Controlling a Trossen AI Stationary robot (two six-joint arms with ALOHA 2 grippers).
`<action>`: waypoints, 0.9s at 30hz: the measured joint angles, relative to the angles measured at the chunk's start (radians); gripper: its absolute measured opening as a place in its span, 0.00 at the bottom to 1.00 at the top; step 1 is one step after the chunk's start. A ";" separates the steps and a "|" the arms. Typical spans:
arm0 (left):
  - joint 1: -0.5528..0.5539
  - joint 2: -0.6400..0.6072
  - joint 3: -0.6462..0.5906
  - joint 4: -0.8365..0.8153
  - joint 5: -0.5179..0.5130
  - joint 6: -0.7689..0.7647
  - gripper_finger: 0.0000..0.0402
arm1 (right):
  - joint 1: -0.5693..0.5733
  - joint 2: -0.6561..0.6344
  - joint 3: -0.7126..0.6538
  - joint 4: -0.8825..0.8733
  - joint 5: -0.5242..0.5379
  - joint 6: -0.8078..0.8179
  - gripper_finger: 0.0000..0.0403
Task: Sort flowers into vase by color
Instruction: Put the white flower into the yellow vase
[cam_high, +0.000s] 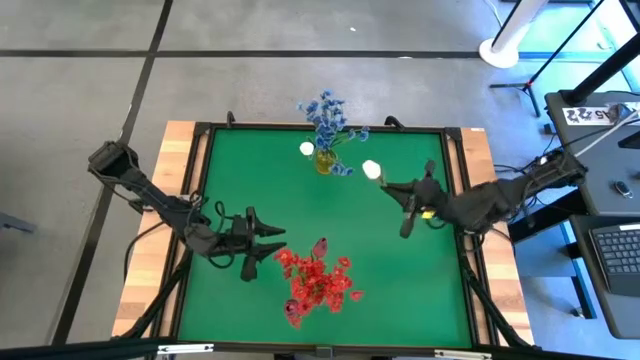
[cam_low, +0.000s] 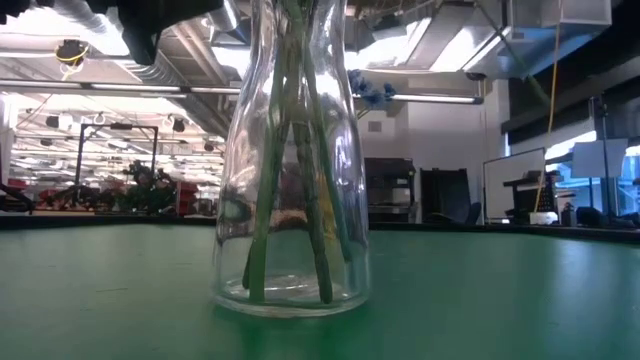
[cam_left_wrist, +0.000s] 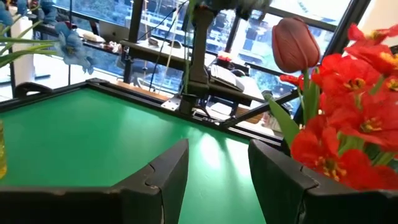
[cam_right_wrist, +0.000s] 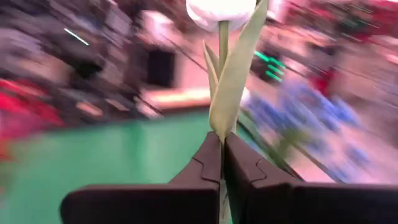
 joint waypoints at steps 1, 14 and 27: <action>0.003 0.000 0.000 0.000 0.000 0.000 0.41 | -0.024 -0.011 0.000 0.066 -0.090 -0.050 0.00; 0.030 0.001 0.000 -0.001 0.000 0.018 0.41 | -0.454 0.019 -0.131 0.715 -0.965 -0.310 0.00; 0.219 0.001 0.000 -0.061 0.150 0.055 0.40 | -1.005 0.081 -0.263 1.182 -1.475 -0.030 0.00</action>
